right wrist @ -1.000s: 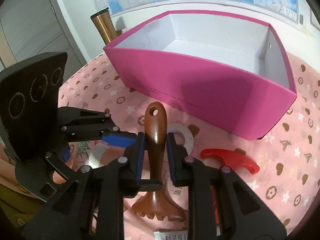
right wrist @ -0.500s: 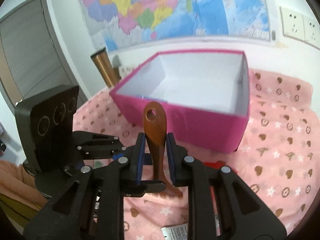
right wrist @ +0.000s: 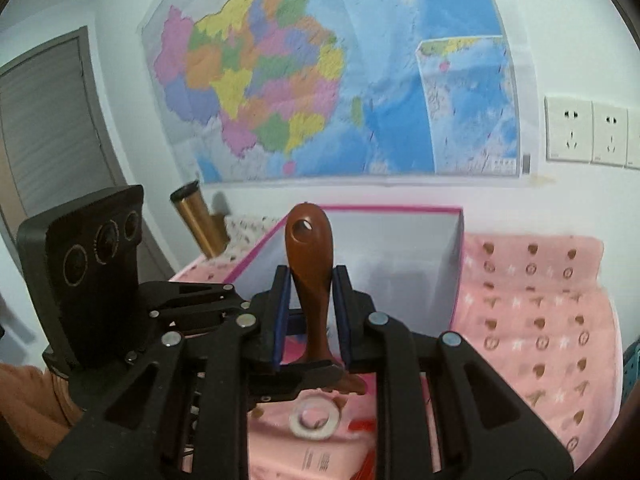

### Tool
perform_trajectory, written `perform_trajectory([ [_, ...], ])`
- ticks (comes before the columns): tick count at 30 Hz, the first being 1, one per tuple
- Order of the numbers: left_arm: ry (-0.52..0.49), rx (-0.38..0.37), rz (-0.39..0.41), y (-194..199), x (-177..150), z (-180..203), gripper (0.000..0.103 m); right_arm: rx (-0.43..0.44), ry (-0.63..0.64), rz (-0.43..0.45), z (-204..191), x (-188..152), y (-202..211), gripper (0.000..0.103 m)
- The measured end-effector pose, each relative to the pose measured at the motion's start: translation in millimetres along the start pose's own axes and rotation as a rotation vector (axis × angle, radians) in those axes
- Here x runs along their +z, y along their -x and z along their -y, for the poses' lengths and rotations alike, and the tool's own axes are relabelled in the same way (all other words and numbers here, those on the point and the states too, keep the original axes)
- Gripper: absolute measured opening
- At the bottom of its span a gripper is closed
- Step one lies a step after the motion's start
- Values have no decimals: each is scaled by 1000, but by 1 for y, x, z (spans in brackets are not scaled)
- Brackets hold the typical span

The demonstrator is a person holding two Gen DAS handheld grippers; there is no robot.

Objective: Organize rigid objects
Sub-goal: 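Lift the back scratcher over the pink box and drop it inside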

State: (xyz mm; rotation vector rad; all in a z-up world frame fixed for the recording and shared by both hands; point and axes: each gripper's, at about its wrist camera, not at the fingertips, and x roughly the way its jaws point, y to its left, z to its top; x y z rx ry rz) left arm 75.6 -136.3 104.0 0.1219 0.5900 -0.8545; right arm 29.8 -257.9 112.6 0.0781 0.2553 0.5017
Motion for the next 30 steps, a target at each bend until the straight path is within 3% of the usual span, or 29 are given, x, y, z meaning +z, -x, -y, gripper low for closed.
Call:
perform_trajectory([
  [8, 58, 23, -72, -46, 12, -30, 36, -47, -52, -17, 29, 15, -33, 23],
  [17, 169, 25, -194, -98, -3, -62, 37, -118, -133, -139, 64, -2, -82, 23],
  [21, 215, 57, -247, -114, -11, -75, 45, -190, -167, -188, 79, -8, -99, 23],
  [25, 271, 92, -248, -114, -19, -90, 47, -247, -189, -185, 88, -10, -101, 28],
  [30, 297, 112, -218, -100, -22, -99, 48, -250, -185, -153, 89, -7, -90, 34],
])
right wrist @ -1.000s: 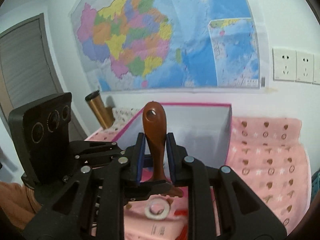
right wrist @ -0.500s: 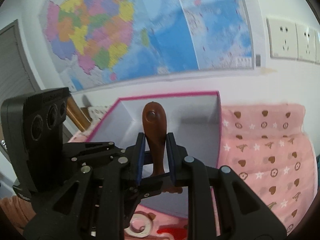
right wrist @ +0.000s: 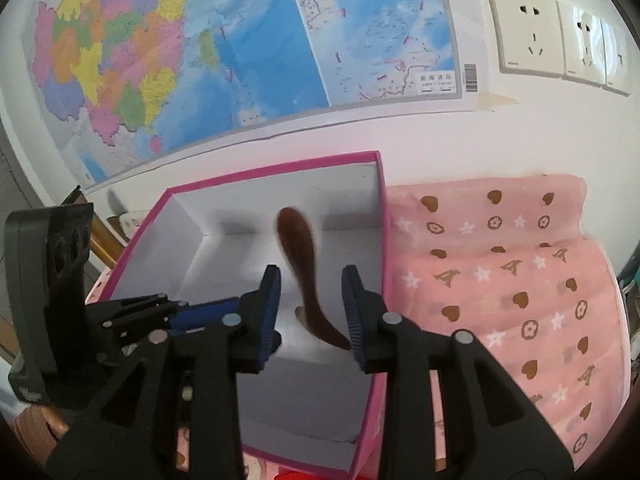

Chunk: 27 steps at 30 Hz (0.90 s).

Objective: Organize rigid objects
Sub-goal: 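Lift the back scratcher over the pink box and drop it inside, then grasp the red T-handle corkscrew with the right gripper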

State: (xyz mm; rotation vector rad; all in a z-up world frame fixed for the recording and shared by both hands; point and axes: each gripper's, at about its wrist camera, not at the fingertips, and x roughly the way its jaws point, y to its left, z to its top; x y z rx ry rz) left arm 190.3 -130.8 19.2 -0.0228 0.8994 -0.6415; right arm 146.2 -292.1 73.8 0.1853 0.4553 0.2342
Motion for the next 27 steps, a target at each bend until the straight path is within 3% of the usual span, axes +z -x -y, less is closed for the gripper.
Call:
perform_trajectory([
  [11, -35, 17, 40, 20, -11, 9, 49, 17, 27, 0, -4, -8, 11, 34],
  [20, -130, -42, 138, 68, -43, 31, 56, 87, 53, 52, -1, -42, 77, 35],
  [23, -156, -69, 158, 83, -58, 39, 56, 98, 76, 22, 0, -60, 91, 38],
  [27, -173, -101, 148, 89, -77, 48, 56, 94, 99, -98, 1, -94, 83, 39],
])
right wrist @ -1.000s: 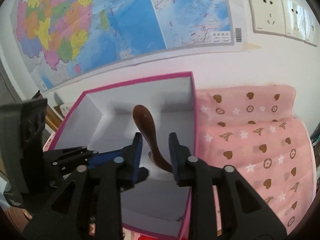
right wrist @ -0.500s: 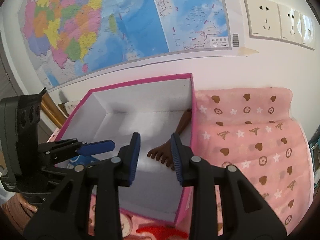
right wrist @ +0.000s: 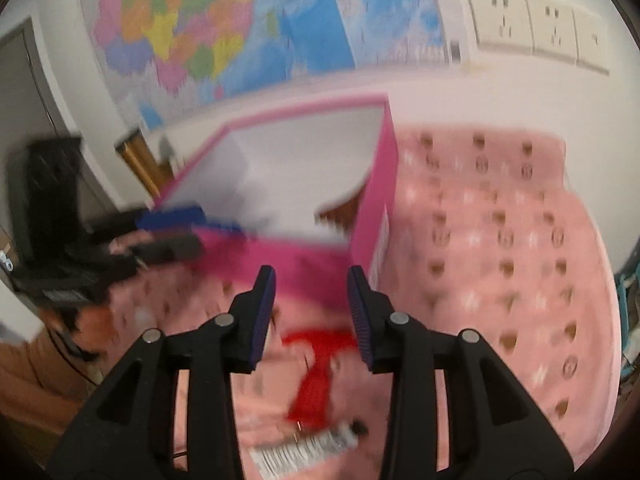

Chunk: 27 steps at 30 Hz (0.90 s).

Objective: Organize rigid objects
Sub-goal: 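Grasp the red T-handle corkscrew with the right gripper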

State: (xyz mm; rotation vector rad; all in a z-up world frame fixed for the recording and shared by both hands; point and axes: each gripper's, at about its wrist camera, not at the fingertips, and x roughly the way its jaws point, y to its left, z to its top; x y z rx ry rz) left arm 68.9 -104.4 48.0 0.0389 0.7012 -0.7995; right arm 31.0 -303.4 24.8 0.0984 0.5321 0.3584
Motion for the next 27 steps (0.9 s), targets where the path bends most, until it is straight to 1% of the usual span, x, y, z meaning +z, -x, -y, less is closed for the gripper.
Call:
perform_trajectory([
  [2, -9, 3, -10, -1, -9, 6, 56, -11, 4, -62, -1, -15, -12, 39],
  [5, -13, -1, -38, -5, -22, 12, 56, 3, -9, -129, 0, -36, -25, 39],
  [8, -5, -6, -67, -9, -38, 15, 56, 7, -18, -178, 1, -50, -35, 39],
  [12, 26, -20, -100, -14, -53, 16, 56, 10, -27, -233, 2, -59, -47, 39],
  [14, 26, -13, -110, -14, -58, 17, 56, 17, -36, -252, 3, -63, -53, 39],
  [18, 44, -19, -120, -14, -67, 20, 56, 38, -41, -273, 4, -67, -59, 39],
  [23, 48, -34, -140, -18, -75, 25, 56, 55, -59, -265, 7, -66, -59, 39],
  [27, 57, -56, -153, -22, -78, 28, 56, 53, -65, -257, 10, -69, -56, 27],
])
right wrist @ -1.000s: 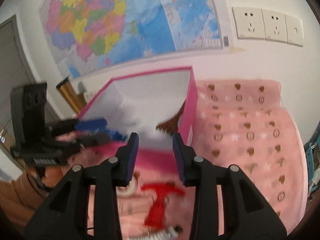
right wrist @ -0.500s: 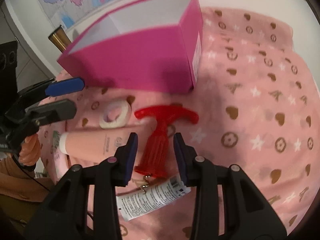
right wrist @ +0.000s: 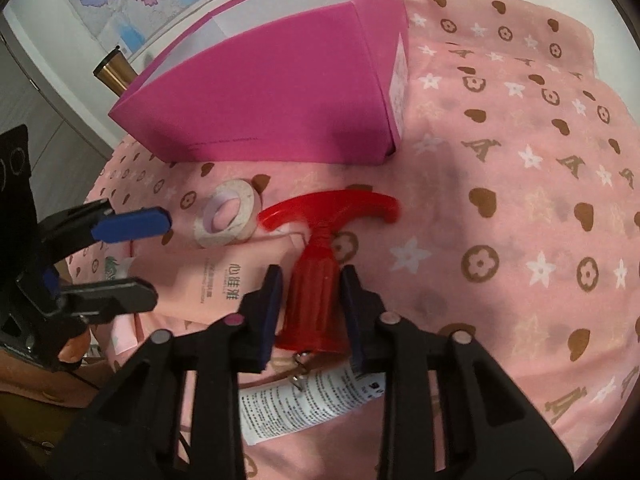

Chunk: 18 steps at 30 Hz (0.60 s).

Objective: Organize rigid objects
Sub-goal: 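Grasp the red T-handle corkscrew with the right gripper, then carry the red corkscrew into the pink box and release it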

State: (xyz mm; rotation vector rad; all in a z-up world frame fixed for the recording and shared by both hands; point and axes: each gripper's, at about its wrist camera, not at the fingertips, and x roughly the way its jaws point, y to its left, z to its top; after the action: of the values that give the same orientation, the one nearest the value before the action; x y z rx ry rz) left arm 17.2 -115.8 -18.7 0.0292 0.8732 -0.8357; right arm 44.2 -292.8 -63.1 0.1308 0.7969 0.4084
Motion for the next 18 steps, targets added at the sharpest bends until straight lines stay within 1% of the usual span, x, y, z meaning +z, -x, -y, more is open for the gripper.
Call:
perform_trajectory([
  [4, -16, -16, -20, -7, -1, 6, 56, -14, 0, 22, -2, -4, 5, 27],
  [8, -32, -39, -31, -11, -1, 13, 56, -2, -14, 63, -3, -4, 17, 27],
  [11, -33, -76, -36, -13, 0, 18, 56, 33, -32, 115, -5, -3, 31, 27],
  [14, -37, -109, -35, -14, 3, 22, 56, 51, -31, 148, -10, -2, 40, 27],
  [18, -60, -135, -13, -8, 8, 30, 56, 80, -20, 185, -20, 0, 50, 27],
])
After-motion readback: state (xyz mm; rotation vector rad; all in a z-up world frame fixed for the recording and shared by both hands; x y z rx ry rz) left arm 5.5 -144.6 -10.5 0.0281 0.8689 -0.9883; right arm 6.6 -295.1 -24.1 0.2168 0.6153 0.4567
